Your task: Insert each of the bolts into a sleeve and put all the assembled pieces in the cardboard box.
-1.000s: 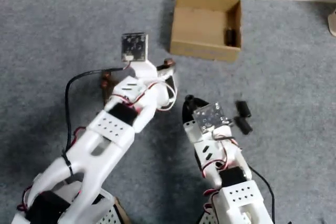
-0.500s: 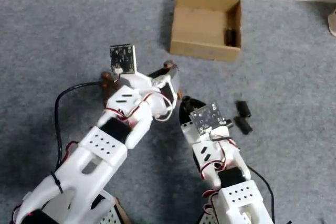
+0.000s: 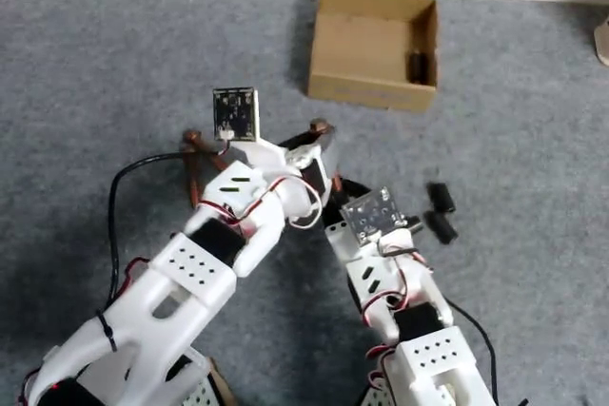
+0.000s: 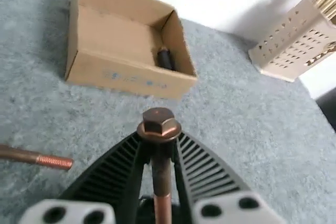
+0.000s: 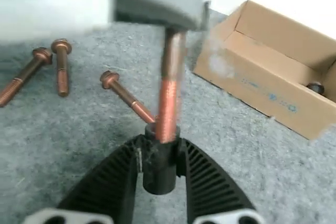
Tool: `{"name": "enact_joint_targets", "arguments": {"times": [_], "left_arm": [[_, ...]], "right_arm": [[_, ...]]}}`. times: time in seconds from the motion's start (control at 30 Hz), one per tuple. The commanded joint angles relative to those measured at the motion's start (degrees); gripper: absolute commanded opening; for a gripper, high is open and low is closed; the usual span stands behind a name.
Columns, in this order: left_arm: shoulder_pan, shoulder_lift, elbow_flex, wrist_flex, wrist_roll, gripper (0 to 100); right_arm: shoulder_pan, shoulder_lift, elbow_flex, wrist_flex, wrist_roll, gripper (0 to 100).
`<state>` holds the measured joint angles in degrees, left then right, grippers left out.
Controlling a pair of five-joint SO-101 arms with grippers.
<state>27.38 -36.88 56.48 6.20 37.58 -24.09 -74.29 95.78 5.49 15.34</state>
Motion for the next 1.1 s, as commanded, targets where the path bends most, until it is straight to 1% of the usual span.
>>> {"name": "enact_joint_targets", "arguments": {"times": [0.0, 0.37, 0.57, 1.07], "left_arm": [[-1.6, -2.7, -0.5, -3.2, 0.1, 1], [-1.8, -2.7, 0.9, -2.9, 0.1, 1], [-1.7, -2.7, 1.1, -2.9, 0.1, 1], [-2.7, -2.5, 2.0, -2.9, 0.1, 1]], "right_arm": [[-2.4, -1.1, 2.2, -1.1, 0.4, 0.5], [-2.6, -1.1, 2.0, -1.1, 0.4, 0.5], [0.1, -1.1, 1.9, -1.1, 0.4, 0.5], [0.0, -1.1, 1.9, -1.1, 0.4, 0.5]]}}
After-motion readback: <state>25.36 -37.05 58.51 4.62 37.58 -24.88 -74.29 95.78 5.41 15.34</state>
